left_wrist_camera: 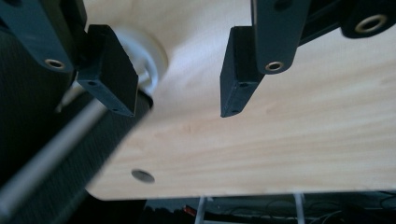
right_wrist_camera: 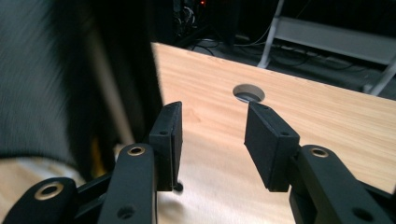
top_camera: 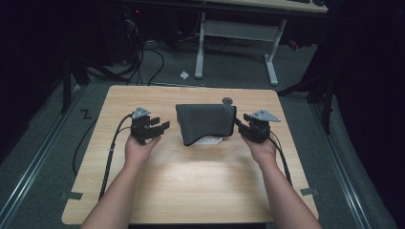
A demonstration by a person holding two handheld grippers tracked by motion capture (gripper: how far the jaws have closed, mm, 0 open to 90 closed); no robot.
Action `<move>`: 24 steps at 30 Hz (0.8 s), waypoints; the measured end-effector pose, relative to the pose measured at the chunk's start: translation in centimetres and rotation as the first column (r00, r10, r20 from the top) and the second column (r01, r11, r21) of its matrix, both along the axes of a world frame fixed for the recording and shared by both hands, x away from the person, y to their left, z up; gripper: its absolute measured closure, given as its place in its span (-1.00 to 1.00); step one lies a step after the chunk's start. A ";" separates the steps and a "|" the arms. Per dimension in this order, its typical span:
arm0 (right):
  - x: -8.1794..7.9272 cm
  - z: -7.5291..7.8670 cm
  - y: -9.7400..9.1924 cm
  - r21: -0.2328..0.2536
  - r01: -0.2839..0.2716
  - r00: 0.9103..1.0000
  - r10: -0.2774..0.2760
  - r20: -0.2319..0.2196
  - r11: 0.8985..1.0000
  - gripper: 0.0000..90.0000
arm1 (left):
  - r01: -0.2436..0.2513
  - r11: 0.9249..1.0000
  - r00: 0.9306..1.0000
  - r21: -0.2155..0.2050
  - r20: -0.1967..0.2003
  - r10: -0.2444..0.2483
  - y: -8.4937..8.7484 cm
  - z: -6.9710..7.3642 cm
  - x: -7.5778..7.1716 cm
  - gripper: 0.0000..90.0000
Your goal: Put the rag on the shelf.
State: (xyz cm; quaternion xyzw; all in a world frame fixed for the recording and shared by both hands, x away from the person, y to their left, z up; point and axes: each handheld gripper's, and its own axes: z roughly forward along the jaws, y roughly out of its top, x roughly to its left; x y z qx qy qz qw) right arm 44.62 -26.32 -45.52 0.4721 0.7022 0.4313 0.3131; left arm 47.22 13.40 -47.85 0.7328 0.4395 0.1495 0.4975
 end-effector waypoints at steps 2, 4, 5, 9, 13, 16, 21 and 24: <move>-1.1 -0.5 0.1 -0.024 -0.002 1.000 0.002 0.011 1.000 0.23 | 0.012 1.000 1.000 0.016 0.005 -0.012 0.2 -0.6 -1.3 0.04; -2.1 -1.1 0.2 -0.030 -0.008 1.000 0.007 -0.020 1.000 0.20 | 0.028 0.999 1.000 0.032 0.005 -0.029 0.3 -1.2 -2.7 0.04; -2.7 -1.4 0.2 -0.028 -0.008 1.000 0.007 -0.010 1.000 0.21 | 0.036 0.999 0.999 0.038 0.007 -0.037 0.3 -1.5 -3.5 0.04; -5.0 -2.8 0.2 -0.038 -0.007 1.000 0.006 -0.024 0.999 0.18 | 0.058 0.996 0.998 0.060 0.000 -0.059 0.8 -2.5 -6.2 0.03; -7.3 -4.2 0.0 -0.047 -0.008 0.999 0.006 -0.043 0.999 0.11 | 0.071 0.995 0.997 0.066 -0.029 -0.069 1.6 -3.4 -9.0 0.02; -9.5 -4.9 -0.1 -0.068 -0.014 0.999 0.011 -0.038 0.998 0.09 | 0.069 0.995 0.996 0.079 -0.054 -0.065 2.3 -4.2 -11.4 -0.01; -12.6 -5.6 -0.6 -0.078 -0.023 0.999 0.021 -0.035 0.997 0.09 | 0.082 0.991 0.994 0.106 -0.079 -0.074 2.4 -4.3 -13.5 -0.03; -12.8 -5.4 -0.8 -0.057 -0.012 0.999 0.010 -0.035 0.998 0.09 | 0.088 0.991 0.993 0.104 -0.094 -0.078 2.3 -4.6 -13.2 -0.03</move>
